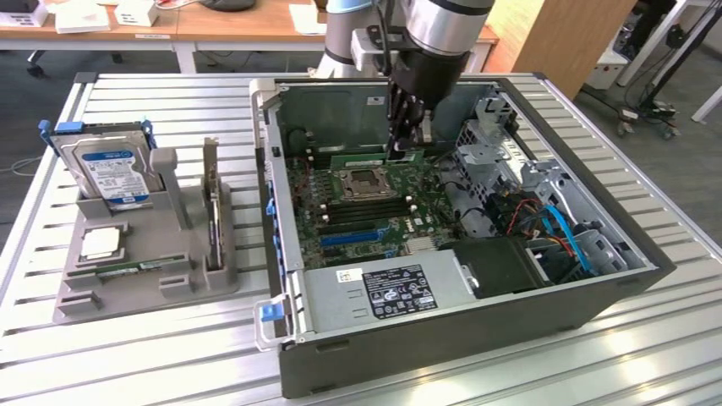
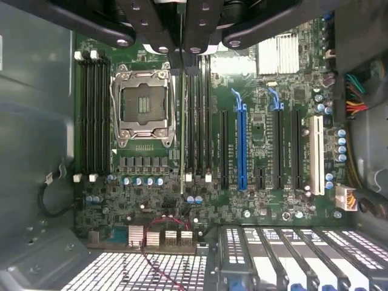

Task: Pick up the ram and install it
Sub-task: 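Insert the ram into the slot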

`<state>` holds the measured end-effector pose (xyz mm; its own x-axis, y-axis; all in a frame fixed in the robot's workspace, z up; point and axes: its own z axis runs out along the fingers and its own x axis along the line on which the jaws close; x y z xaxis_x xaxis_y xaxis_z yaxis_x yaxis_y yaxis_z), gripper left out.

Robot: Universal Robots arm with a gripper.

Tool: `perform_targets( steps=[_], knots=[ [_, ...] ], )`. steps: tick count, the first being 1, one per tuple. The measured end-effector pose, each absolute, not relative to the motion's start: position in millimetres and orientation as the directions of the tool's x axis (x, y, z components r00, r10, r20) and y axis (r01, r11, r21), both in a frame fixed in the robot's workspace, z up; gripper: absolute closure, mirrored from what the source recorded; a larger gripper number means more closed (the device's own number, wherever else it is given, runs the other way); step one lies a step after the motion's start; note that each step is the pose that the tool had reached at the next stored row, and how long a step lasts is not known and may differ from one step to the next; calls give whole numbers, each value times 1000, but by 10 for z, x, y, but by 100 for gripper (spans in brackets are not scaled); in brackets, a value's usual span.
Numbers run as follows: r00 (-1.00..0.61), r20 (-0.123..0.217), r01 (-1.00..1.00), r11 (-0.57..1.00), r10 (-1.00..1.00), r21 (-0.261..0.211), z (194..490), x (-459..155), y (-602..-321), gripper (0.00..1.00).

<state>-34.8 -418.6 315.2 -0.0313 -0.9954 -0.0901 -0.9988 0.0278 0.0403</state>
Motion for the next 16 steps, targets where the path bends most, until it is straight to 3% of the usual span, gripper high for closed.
perform_targets(
  steps=[5, 16],
  knots=[
    [-31, -90, -999, 28, -995, 40, 3317, -348, -4184, 88],
    [-31, -90, -999, 28, -995, 40, 3319, -348, -4183, 88]
  ],
)
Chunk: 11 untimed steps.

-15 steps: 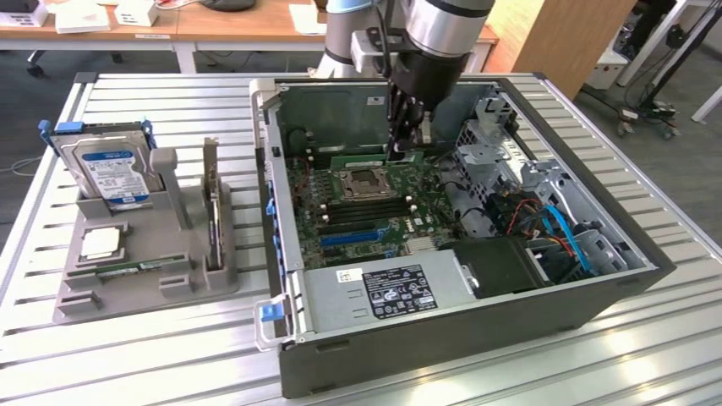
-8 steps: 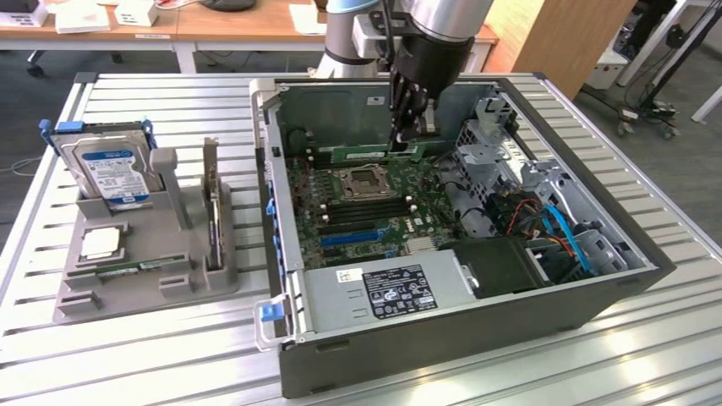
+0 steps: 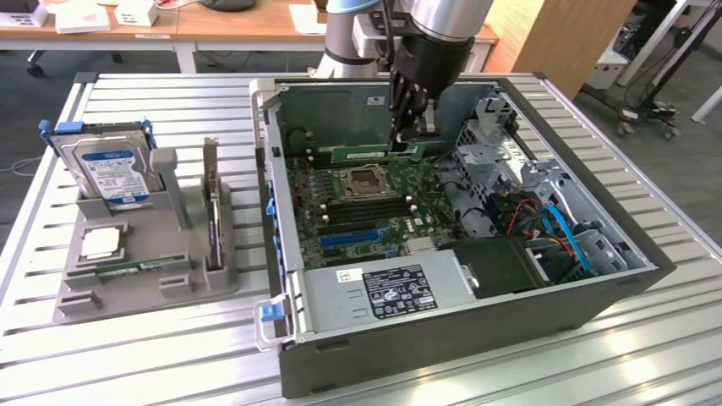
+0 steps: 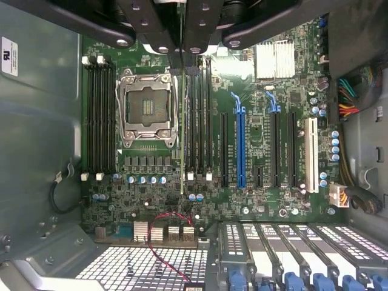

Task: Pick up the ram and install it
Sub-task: 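Insert the ram into the slot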

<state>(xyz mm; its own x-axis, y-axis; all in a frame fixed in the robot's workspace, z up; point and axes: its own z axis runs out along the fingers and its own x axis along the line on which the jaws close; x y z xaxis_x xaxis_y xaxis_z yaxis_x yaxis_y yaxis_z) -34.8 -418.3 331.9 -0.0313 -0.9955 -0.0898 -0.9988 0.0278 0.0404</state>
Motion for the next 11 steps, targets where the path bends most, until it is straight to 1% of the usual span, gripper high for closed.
perform_targets(
  steps=[11],
  knots=[
    [-31, -90, -999, 28, -995, 40, 3251, -348, -4183, 88]
  ],
)
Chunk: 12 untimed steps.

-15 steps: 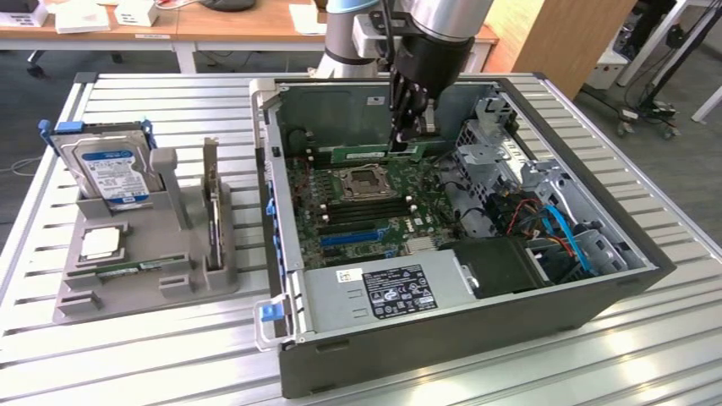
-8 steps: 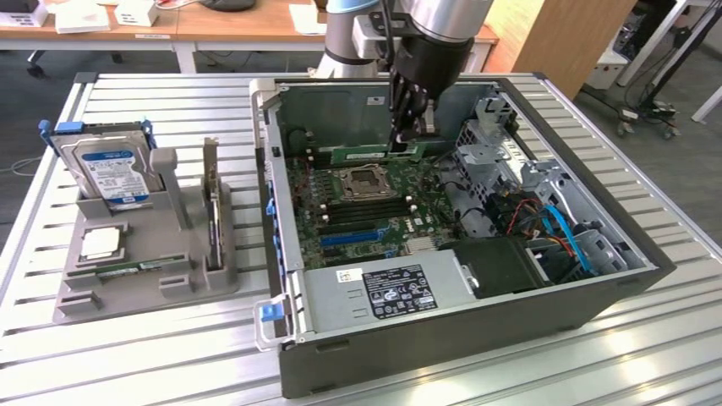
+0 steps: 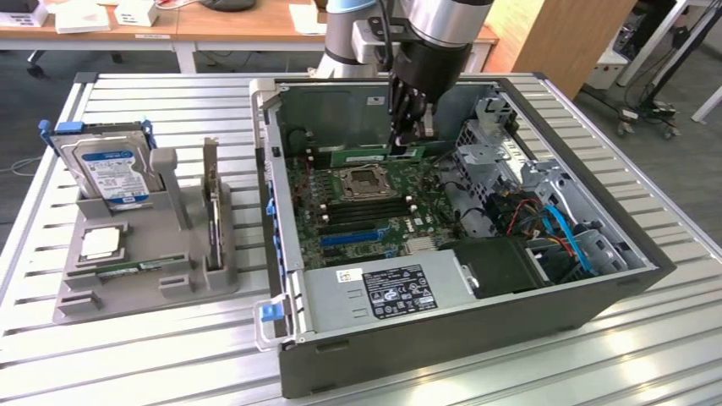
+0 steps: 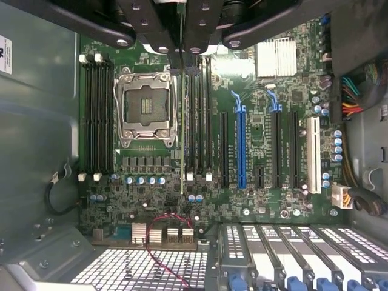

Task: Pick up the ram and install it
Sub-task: 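Insert the ram into the slot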

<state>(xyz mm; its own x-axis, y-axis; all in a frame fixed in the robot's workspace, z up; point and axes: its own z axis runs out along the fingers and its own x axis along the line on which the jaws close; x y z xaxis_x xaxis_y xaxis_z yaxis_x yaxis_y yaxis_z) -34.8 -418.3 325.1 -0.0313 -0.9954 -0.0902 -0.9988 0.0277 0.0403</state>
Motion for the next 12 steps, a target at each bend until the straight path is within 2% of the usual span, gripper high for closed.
perform_targets(
  steps=[12],
  knots=[
    [-31, -90, -999, 28, -995, 40, 3170, -348, -4183, 88]
  ],
)
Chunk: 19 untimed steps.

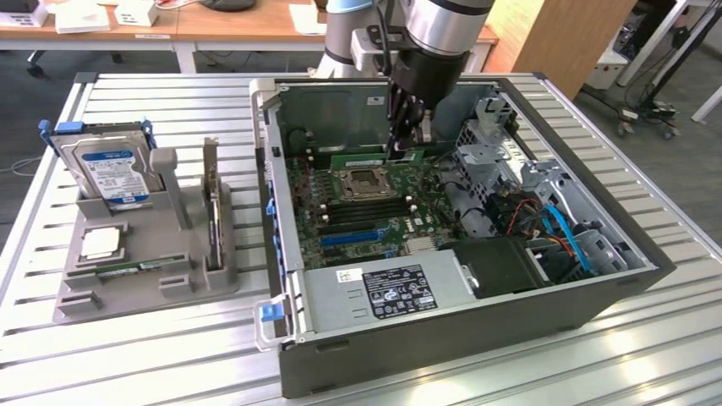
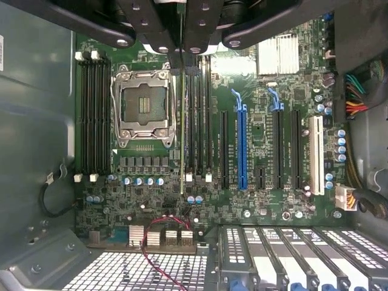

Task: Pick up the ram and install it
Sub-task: 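Insert the ram into the slot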

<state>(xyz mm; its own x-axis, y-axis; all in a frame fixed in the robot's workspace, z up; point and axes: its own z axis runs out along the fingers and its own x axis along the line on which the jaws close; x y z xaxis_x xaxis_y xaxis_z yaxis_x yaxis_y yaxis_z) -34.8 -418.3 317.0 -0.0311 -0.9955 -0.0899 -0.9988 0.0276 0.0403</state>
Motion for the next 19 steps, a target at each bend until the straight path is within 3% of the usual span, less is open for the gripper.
perform_targets(
  steps=[19],
  knots=[
    [-18, -90, -999, 15, -996, 40, 3167, -302, -4183, 88]
  ],
)
